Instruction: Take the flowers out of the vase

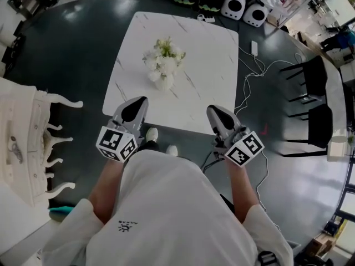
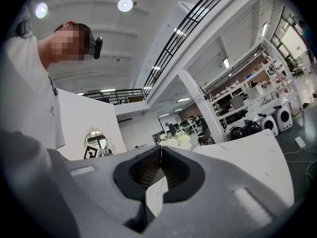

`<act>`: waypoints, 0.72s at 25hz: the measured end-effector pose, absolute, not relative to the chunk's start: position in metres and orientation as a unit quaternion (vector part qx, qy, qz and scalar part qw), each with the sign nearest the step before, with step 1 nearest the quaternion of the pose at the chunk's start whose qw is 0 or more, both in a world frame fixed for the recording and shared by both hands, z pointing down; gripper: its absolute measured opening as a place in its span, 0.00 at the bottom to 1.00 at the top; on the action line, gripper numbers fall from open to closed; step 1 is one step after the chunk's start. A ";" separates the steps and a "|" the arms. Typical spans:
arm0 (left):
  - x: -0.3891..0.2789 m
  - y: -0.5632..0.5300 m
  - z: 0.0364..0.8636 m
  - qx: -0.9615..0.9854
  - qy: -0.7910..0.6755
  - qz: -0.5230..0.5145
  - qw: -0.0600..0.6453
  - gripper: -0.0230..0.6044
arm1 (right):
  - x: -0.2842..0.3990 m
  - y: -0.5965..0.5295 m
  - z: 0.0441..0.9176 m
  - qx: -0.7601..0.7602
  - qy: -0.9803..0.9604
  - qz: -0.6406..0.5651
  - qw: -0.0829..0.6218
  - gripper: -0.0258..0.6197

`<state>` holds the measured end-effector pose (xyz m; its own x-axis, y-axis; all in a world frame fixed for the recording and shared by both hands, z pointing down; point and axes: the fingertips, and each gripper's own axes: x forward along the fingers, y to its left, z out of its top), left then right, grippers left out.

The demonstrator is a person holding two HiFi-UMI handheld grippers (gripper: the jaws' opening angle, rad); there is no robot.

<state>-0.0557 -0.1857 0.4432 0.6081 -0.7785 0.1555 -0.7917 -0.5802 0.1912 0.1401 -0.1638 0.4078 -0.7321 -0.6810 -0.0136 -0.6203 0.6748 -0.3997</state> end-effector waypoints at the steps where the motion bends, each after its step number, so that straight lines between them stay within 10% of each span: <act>1: -0.056 -0.191 0.443 0.890 -0.440 0.028 0.119 0.02 | 0.139 -0.168 0.407 -0.360 0.910 -0.187 0.082 0.04; 18: -0.071 -0.259 0.436 0.908 -0.408 0.040 0.092 0.07 | 0.112 -0.226 0.403 -0.386 0.903 -0.172 0.076 0.04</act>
<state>-0.0715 -0.2590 0.4356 0.6642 -0.7327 0.1483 -0.7476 -0.6504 0.1348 0.1120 -0.2259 0.4029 -0.6903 -0.7235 -0.0049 -0.6709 0.6426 -0.3701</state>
